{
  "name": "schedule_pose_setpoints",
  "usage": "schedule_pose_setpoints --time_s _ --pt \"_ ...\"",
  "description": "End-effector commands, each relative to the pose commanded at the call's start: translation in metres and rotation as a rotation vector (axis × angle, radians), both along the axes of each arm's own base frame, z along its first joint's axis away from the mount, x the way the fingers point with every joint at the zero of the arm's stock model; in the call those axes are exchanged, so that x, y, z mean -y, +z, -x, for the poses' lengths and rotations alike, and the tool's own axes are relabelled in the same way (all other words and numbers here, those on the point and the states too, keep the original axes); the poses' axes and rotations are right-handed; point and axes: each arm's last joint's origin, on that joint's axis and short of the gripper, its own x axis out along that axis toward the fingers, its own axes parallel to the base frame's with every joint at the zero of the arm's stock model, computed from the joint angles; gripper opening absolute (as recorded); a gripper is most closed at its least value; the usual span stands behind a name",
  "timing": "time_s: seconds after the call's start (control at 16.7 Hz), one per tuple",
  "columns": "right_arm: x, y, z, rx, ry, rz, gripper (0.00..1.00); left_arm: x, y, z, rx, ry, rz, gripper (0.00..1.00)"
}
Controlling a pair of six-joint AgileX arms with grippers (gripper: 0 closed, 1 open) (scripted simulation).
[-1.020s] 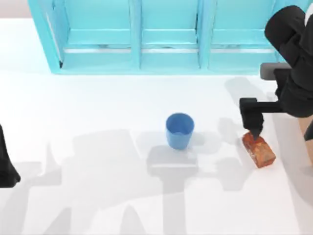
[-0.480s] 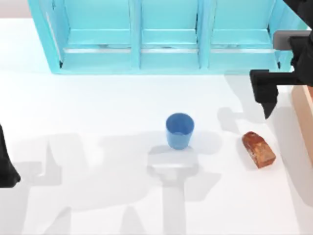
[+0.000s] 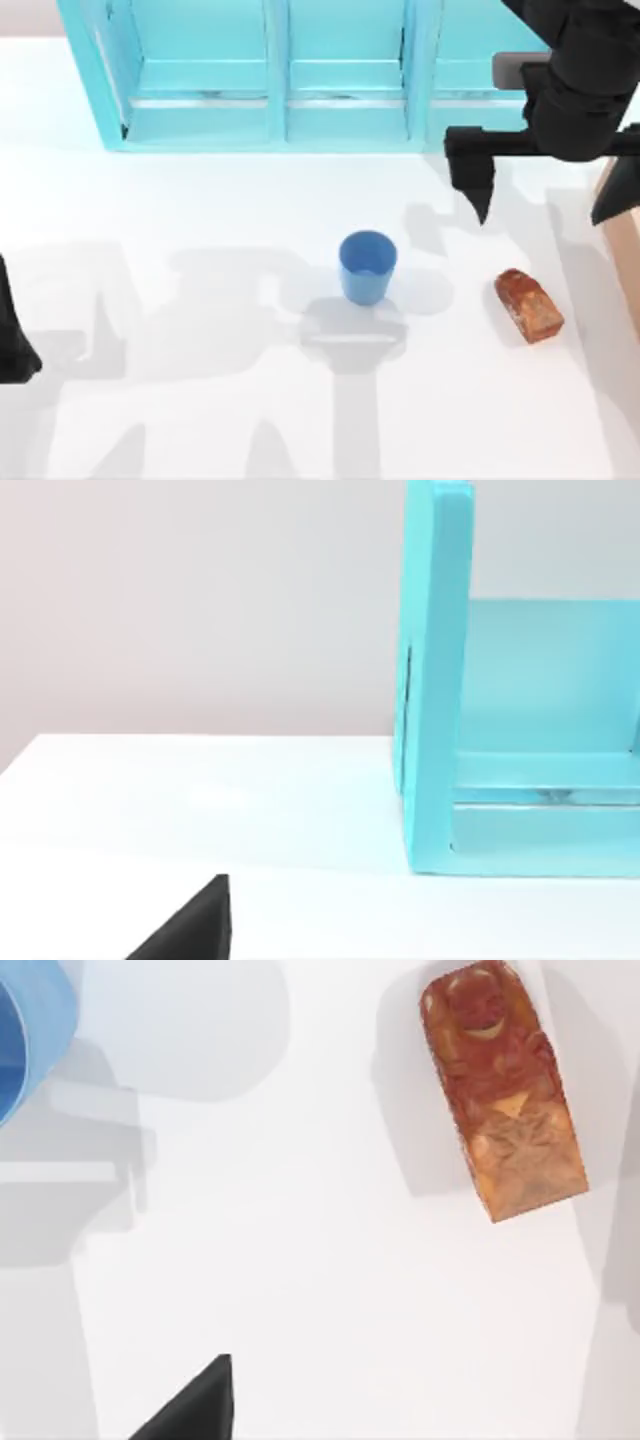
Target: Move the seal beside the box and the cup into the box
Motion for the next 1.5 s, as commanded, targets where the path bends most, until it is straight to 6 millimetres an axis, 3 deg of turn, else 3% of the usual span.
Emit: schedule_pose_setpoints --time_s 0.3,0.48,0.84,1.26,1.5 --pt "-0.076 -0.038 -0.031 -0.001 0.001 0.003 1.0 0.0 0.0 0.0 0.0 0.0 0.0 1.0" --pt "-0.1 -0.049 -0.034 0.006 0.002 -0.002 1.0 0.0 0.0 0.0 0.0 0.0 0.0 1.0" --pt "-0.099 -0.054 -0.034 0.004 0.002 -0.001 1.0 0.0 0.0 0.0 0.0 0.0 0.0 1.0" --pt "-0.101 -0.122 -0.035 0.009 0.003 -0.004 1.0 0.0 0.0 0.0 0.0 0.0 0.0 1.0" --pt "-0.101 -0.13 -0.034 0.006 0.003 -0.002 1.0 0.0 0.0 0.0 0.0 0.0 0.0 1.0"
